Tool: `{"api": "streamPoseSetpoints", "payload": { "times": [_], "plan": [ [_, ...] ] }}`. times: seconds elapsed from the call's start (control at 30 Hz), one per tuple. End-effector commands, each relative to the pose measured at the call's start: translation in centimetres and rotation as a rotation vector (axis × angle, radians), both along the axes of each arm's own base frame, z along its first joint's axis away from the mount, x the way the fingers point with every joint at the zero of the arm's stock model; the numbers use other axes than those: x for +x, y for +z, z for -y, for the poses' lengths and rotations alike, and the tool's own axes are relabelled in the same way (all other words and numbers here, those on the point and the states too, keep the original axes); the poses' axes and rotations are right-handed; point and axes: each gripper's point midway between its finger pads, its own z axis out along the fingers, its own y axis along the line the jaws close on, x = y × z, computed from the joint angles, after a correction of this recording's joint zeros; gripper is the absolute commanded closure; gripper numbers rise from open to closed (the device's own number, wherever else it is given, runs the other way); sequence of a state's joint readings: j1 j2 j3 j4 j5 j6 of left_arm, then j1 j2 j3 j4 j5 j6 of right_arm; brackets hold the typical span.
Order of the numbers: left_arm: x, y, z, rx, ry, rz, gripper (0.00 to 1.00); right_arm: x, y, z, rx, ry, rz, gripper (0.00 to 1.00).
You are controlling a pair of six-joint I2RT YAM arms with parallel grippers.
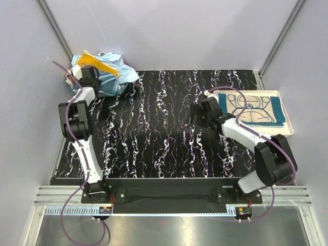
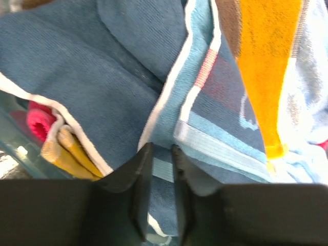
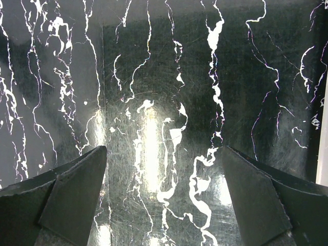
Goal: Fold and stack the towels
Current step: Grab crumpled towel
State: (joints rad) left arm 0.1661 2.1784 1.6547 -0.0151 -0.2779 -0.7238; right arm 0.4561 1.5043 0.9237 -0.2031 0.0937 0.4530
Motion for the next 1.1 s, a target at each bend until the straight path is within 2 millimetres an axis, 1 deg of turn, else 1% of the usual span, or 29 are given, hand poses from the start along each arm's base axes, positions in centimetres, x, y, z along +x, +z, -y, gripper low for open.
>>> {"api": "streamPoseSetpoints", "payload": {
  "times": [0.0, 0.03, 0.07, 0.1, 0.13, 0.17, 0.2, 0.23, 0.3, 0.37, 0.4, 0.47, 0.5, 0.53, 0.6, 0.67, 0.77, 0.8, 0.83, 0.87, 0.9, 0.93, 0.97, 1.0, 1.03, 1.07],
  "plan": [
    [2.0, 3.6, 0.0, 0.006, -0.018, 0.119, 0.79, 1.6, 1.9, -0.7, 0.020, -0.011, 0.066, 0.01],
    [1.9, 3.6, 0.0, 0.007, -0.015, 0.114, 0.78, 1.6, 2.0, -0.8, 0.021, -0.008, 0.067, 0.00],
    [1.7, 3.5, -0.2, 0.007, -0.010, 0.104, 0.74, 1.6, 2.0, -0.7, 0.020, -0.007, 0.065, 0.00],
    [1.5, 3.3, -0.3, 0.013, 0.000, 0.094, 0.60, 1.6, 1.9, -0.7, 0.021, -0.008, 0.064, 0.00],
    [1.3, 3.7, -0.4, 0.020, 0.002, 0.100, 0.56, 1.6, 1.9, -0.7, 0.020, -0.007, 0.065, 0.00],
    [1.1, 3.8, -0.5, 0.025, 0.008, 0.099, 0.52, 1.6, 1.8, -0.8, 0.021, -0.007, 0.064, 0.00],
    [0.7, 3.2, -0.7, 0.029, 0.021, 0.088, 0.48, 1.6, 1.8, -0.8, 0.020, -0.007, 0.062, 0.00],
    [0.6, 3.4, -0.8, 0.037, 0.025, 0.088, 0.43, 1.6, 1.8, -0.8, 0.022, -0.007, 0.063, 0.00],
    [0.3, 3.1, -1.0, 0.037, 0.032, 0.071, 0.40, 1.6, 1.7, -0.9, 0.023, -0.003, 0.061, 0.00],
    [0.6, 2.9, -1.1, 0.037, 0.020, 0.072, 0.39, 1.5, 1.7, -0.9, 0.023, -0.002, 0.059, 0.00],
    [0.8, 1.9, -0.8, 0.029, 0.009, 0.057, 0.39, 1.6, 1.7, -0.9, 0.026, -0.004, 0.061, 0.00],
    [1.2, 1.7, -0.7, 0.018, 0.001, 0.060, 0.39, 1.6, 1.5, -1.0, 0.024, -0.002, 0.055, 0.00],
    [1.4, 1.1, -0.5, 0.010, -0.006, 0.053, 0.40, 1.5, 1.5, -0.9, 0.023, -0.002, 0.054, 0.00],
    [1.5, 0.8, -0.4, 0.001, -0.008, 0.055, 0.41, 1.6, 1.5, -0.9, 0.021, -0.004, 0.055, 0.00],
    [1.9, 0.9, -0.2, -0.009, -0.021, 0.068, 0.48, 1.6, 1.5, -0.8, 0.018, -0.005, 0.056, 0.00],
    [2.0, 1.0, 0.0, -0.016, -0.024, 0.079, 0.57, 1.6, 1.6, -0.8, 0.017, -0.006, 0.058, 0.00],
    [2.1, 1.6, 0.1, -0.022, -0.030, 0.095, 0.66, 1.7, 1.6, -0.8, 0.018, -0.008, 0.058, 0.00],
    [2.0, 1.5, 0.2, -0.023, -0.032, 0.094, 0.73, 1.7, 1.7, -0.8, 0.018, -0.006, 0.060, 0.00],
    [2.1, 2.4, 0.3, -0.020, -0.036, 0.116, 0.76, 1.7, 1.6, -0.9, 0.019, -0.006, 0.058, 0.00],
    [1.7, 2.2, 0.5, -0.022, -0.039, 0.114, 0.80, 1.8, 1.7, -0.8, 0.019, -0.006, 0.061, 0.00],
    [1.7, 3.0, 0.4, -0.014, -0.041, 0.141, 0.85, 1.8, 1.6, -0.9, 0.020, -0.006, 0.059, 0.00],
    [1.5, 3.4, 0.4, -0.011, -0.043, 0.156, 0.87, 1.7, 1.7, -0.9, 0.019, -0.005, 0.059, 0.00],
    [1.3, 4.8, 0.5, -0.007, -0.046, 0.184, 0.88, 1.8, 1.7, -0.9, 0.020, -0.006, 0.058, 0.00],
    [1.0, 4.7, 0.7, -0.009, -0.055, 0.193, 0.91, 1.8, 1.6, -0.9, 0.019, -0.005, 0.057, 0.00],
    [0.8, 5.1, 1.0, -0.011, -0.062, 0.206, 0.97, 1.8, 1.5, -1.0, 0.020, -0.002, 0.057, 0.00],
    [0.5, 6.7, 1.2, -0.010, -0.070, 0.242, 0.99, 1.8, 1.5, -0.9, 0.019, -0.004, 0.056, 0.00]
  ]
}}
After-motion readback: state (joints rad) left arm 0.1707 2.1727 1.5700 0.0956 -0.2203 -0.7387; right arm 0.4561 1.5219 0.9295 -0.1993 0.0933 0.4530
